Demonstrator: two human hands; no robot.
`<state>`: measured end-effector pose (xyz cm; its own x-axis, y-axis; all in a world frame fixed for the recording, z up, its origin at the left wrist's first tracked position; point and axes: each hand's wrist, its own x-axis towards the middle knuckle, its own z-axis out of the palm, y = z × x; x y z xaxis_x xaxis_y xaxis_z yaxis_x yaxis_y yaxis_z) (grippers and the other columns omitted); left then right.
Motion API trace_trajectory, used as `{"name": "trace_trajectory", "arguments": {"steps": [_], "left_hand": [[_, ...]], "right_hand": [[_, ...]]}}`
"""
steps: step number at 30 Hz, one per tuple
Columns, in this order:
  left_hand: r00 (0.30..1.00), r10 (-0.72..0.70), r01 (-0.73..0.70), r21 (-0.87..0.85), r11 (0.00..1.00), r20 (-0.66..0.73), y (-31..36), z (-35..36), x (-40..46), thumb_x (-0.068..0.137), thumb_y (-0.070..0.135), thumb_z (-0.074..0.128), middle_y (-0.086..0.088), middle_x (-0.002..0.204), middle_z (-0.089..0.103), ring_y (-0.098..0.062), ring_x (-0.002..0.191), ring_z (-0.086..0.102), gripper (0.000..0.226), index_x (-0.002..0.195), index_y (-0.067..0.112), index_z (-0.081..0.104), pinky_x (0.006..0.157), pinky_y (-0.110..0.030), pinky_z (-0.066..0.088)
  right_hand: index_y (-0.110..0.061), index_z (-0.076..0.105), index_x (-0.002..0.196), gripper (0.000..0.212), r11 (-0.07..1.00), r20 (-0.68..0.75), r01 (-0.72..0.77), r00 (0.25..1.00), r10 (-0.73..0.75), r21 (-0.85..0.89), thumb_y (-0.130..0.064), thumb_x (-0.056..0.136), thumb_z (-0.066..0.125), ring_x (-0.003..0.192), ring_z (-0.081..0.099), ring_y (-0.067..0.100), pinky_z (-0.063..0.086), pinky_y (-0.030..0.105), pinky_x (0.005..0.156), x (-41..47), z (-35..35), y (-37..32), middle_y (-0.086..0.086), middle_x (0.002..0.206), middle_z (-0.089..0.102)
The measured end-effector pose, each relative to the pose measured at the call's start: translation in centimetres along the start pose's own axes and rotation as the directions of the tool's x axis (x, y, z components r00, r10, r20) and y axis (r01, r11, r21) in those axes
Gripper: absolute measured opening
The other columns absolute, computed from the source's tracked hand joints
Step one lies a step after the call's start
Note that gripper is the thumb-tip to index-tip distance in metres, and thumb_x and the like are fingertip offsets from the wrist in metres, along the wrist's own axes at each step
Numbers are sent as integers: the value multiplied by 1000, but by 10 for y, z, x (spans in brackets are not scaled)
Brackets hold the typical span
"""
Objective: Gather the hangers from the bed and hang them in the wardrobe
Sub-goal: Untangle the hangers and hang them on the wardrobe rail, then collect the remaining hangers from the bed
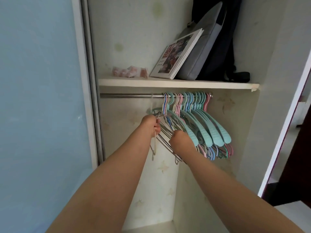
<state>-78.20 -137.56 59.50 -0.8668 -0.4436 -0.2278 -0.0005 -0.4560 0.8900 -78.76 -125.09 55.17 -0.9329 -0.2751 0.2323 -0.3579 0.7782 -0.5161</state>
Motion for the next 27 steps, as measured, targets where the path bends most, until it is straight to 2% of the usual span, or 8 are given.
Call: {"name": "trace_trajectory", "arguments": {"steps": [3, 5, 9, 11, 14, 18, 21, 27], "left_hand": [[992, -67, 65, 20, 998, 104, -8, 0, -8, 101, 18, 35, -4, 67, 50, -9, 41, 44, 16, 105, 11, 49, 34, -14, 35], [994, -30, 20, 95, 995, 105, -13, -5, -17, 100, 29, 46, -8, 88, 56, -16, 67, 55, 20, 111, 15, 54, 55, -26, 51], [991, 133, -131, 361, 923, 19, -37, -26, -36, 98, 40, 48, -7, 135, 49, -24, 115, 50, 45, 134, 13, 49, 97, -30, 42], [951, 308, -269, 458, 848, -13, -56, -36, -54, 99, 29, 46, -5, 138, 50, -24, 120, 50, 41, 136, 12, 49, 96, -27, 39], [891, 454, -396, 464, 793, -16, -92, -50, -86, 94, 11, 45, -2, 106, 61, -19, 90, 55, 19, 106, 18, 58, 69, -23, 40], [964, 264, -240, 520, 820, 29, -148, -58, -122, 89, 6, 44, 1, 85, 54, -16, 71, 49, 17, 90, 19, 54, 53, -24, 34], [982, 55, -156, 613, 774, 181, -184, -51, -156, 91, 10, 44, 1, 87, 60, -12, 69, 52, 18, 100, 18, 57, 55, -22, 39], [831, -230, -309, 764, 567, 507, -257, -13, -226, 99, 25, 45, -1, 116, 63, -15, 94, 60, 26, 123, 18, 53, 73, -26, 47]], "right_hand": [[-8, 50, 93, 10, 997, -37, 13, 999, -10, 80, -13, 95, 42, 91, 67, 34, 51, 37, 79, -13, 0, 11, 13, 94, 69], [-8, 55, 103, 22, 995, -105, 54, 993, -45, 87, -18, 98, 36, 99, 62, 36, 47, 38, 81, -28, -5, 16, 16, 101, 66], [-12, 50, 133, 37, 989, -153, 108, 984, -92, 104, -21, 100, 34, 103, 61, 35, 46, 38, 83, -58, -8, 31, 16, 111, 66], [-14, 50, 134, 37, 982, -152, 102, 985, -78, 156, -21, 100, 37, 103, 61, 32, 45, 35, 81, -73, -4, 42, 13, 113, 65], [-18, 53, 128, 33, 978, -135, 44, 991, -17, 204, -23, 98, 42, 103, 61, 30, 44, 32, 79, -103, 3, 62, 9, 110, 67], [-20, 58, 115, 25, 960, -7, -57, 998, 62, 275, -18, 92, 48, 96, 64, 21, 50, 32, 86, -144, 12, 95, -1, 102, 72], [-14, 60, 107, 19, 907, 144, -125, 987, 72, 403, -9, 94, 46, 80, 66, 20, 52, 26, 71, -183, 8, 118, 6, 99, 72], [-12, 63, 105, 19, 755, 229, -326, 945, 235, 569, -13, 96, 47, 81, 71, 20, 55, 31, 76, -293, -25, 191, 2, 94, 73]]}}
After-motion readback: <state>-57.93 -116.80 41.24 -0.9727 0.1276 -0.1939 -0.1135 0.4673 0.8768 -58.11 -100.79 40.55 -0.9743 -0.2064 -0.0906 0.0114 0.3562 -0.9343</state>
